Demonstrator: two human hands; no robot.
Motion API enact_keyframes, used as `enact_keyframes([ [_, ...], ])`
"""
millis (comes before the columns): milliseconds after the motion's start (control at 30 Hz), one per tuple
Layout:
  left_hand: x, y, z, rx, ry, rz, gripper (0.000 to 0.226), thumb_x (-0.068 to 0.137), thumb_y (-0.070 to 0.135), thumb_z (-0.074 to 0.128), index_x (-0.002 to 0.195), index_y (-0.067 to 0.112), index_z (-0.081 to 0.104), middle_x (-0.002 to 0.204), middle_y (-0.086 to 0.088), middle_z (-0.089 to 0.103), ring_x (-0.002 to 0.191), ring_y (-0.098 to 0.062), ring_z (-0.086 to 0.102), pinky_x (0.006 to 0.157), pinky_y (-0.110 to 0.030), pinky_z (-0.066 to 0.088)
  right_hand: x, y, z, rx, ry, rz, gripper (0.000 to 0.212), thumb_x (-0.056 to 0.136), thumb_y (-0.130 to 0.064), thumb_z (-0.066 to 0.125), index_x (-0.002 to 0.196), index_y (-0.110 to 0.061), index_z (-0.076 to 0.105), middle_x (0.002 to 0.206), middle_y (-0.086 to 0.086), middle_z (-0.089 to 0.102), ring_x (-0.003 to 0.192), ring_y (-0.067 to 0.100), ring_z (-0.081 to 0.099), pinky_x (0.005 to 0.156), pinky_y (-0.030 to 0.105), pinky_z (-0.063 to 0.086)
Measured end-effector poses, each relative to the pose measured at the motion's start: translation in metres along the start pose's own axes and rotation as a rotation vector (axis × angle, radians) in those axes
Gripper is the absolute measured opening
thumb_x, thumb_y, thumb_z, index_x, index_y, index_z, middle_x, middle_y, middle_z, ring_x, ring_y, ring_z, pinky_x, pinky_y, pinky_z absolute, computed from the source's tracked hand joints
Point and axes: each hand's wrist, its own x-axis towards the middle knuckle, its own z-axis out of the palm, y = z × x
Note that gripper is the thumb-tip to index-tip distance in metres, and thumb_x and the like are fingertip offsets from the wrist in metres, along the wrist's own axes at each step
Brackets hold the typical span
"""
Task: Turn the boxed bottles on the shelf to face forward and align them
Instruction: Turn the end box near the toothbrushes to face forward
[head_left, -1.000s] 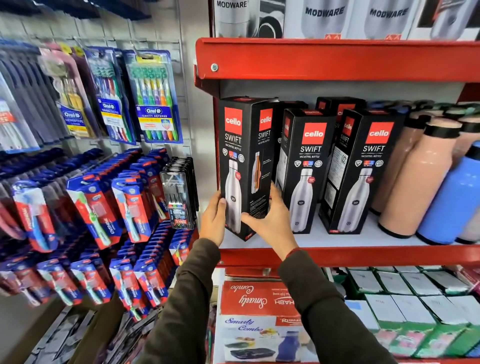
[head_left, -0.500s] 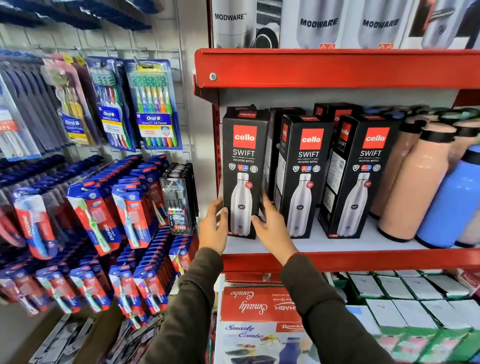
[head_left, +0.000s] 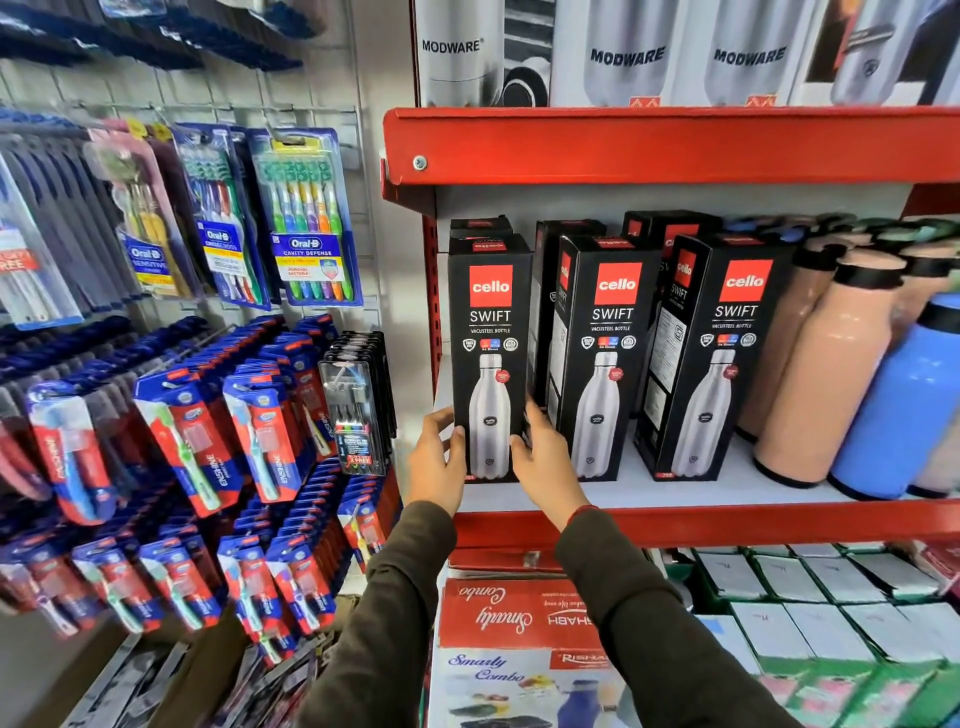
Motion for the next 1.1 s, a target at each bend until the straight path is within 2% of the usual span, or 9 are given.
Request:
enact_keyframes([
  [167,-0.001,0.003,-0.001,-0.012,0.015,-0.004,0.027,0.1,0.021,0.048,0.126,0.015,0.052,0.115,0.006,0.06,0.104,-0.018,0.062,0.092,-0.027,0.048,0.004,0.004,0.003,0.037,0.027,0.044,0.056,0.104,-0.013,0.043,0.156,-0.02,0.025,0.144,0.015,0.054,0.124,0.03,0.057,0.086,0.005,0.029],
  [367,-0.009,0.005,-0.01,-0.053,0.009,-0.018,0.022,0.099,0.024,0.051,0.12,0.026,0.053,0.111,0.015,0.061,0.102,-0.007,0.062,0.091,-0.023,0.05,-0.006,0.0,0.001,0.128,0.048,0.028,0.051,0.104,-0.018,0.045,0.153,-0.015,0.033,0.136,0.019,0.06,0.121,0.032,0.056,0.086,0.0,0.035],
  [433,-0.014,0.006,-0.014,-0.073,0.014,-0.022,0.019,0.097,0.025,0.053,0.116,0.031,0.055,0.109,0.021,0.061,0.103,-0.005,0.063,0.092,-0.029,0.053,-0.013,-0.003,-0.001,0.161,0.05,0.027,0.05,0.104,-0.017,0.046,0.153,-0.016,0.035,0.132,0.004,0.062,0.118,0.024,0.058,0.088,0.004,0.042],
  [533,-0.023,0.007,-0.017,-0.09,0.036,-0.031,0.019,0.096,0.027,0.056,0.115,0.029,0.058,0.11,0.015,0.064,0.105,-0.011,0.065,0.091,-0.031,0.055,-0.024,-0.008,-0.005,0.189,0.04,0.016,0.05,0.103,-0.018,0.047,0.152,-0.02,0.037,0.127,-0.021,0.05,0.117,-0.001,0.054,0.084,-0.006,0.036],
  [700,-0.037,0.011,-0.021,-0.087,0.093,-0.002,0.019,0.093,0.022,0.061,0.112,0.022,0.062,0.104,0.014,0.067,0.098,0.017,0.06,0.079,-0.005,0.05,-0.042,-0.013,-0.011,0.226,0.028,0.003,0.047,0.103,-0.02,0.047,0.149,-0.022,0.043,0.134,-0.008,0.062,0.121,0.007,0.059,0.11,0.031,0.045],
  [767,-0.042,0.011,-0.022,-0.091,0.106,-0.003,0.021,0.092,0.021,0.063,0.113,0.019,0.064,0.105,0.012,0.068,0.099,0.018,0.06,0.077,-0.001,0.047,-0.049,-0.015,-0.013,0.236,0.02,-0.001,0.047,0.103,-0.019,0.047,0.149,-0.022,0.043,0.125,-0.016,0.06,0.115,-0.006,0.06,0.109,0.03,0.045],
  [833,-0.047,0.012,-0.023,-0.095,0.119,-0.008,0.022,0.092,0.022,0.064,0.113,0.018,0.065,0.105,0.01,0.069,0.099,0.018,0.06,0.076,0.0,0.047,-0.053,-0.015,-0.016,0.246,0.018,-0.006,0.047,0.102,-0.018,0.048,0.149,-0.021,0.043,0.131,-0.019,0.055,0.11,-0.022,0.054,0.112,0.027,0.042],
  [1033,-0.055,0.018,-0.023,-0.084,0.128,-0.02,0.02,0.091,0.023,0.063,0.111,0.021,0.064,0.106,0.006,0.07,0.101,0.005,0.064,0.074,0.002,0.046,-0.06,-0.019,-0.019,0.273,0.023,-0.014,0.048,0.102,-0.014,0.049,0.149,-0.019,0.043,0.145,-0.01,0.052,0.13,0.005,0.053,0.116,0.031,0.04],
  [1100,-0.057,0.02,-0.023,-0.074,0.124,-0.035,0.018,0.092,0.024,0.063,0.11,0.023,0.063,0.107,0.005,0.07,0.1,0.006,0.063,0.074,0.003,0.045,-0.061,-0.019,-0.019,0.271,0.018,-0.016,0.048,0.102,-0.015,0.049,0.149,-0.021,0.043,0.147,-0.009,0.052,0.128,0.002,0.055,0.114,0.027,0.041],
])
